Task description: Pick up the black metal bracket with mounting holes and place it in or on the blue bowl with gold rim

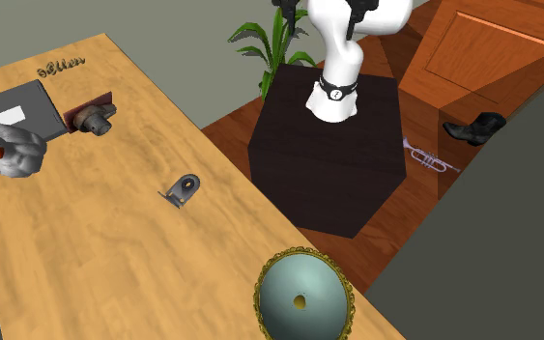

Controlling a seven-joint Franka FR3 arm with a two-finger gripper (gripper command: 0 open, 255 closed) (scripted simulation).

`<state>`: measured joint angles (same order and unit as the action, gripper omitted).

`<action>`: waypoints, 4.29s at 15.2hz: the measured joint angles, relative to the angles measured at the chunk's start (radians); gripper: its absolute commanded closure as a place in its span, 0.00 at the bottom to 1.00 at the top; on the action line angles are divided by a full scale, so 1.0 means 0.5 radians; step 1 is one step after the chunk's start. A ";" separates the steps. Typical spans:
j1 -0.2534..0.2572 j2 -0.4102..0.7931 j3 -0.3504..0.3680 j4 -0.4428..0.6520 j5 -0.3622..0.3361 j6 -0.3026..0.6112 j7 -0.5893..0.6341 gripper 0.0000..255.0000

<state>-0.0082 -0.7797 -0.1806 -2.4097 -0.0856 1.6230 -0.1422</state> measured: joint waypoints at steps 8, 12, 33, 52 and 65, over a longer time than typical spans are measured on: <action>-0.015 0.238 -0.478 -0.084 -0.129 0.391 -0.563 0.00; 0.030 0.455 -0.727 -0.038 -0.114 0.581 -0.861 0.00; -0.193 2.594 -1.221 1.080 1.538 0.656 -2.978 0.00; -0.237 2.740 -1.119 1.061 1.677 0.773 -3.071 1.00; 0.448 2.809 -1.540 0.672 1.488 1.264 -1.881 0.00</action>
<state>0.2158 0.6249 -0.9505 -2.0739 0.6583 2.2549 -1.0828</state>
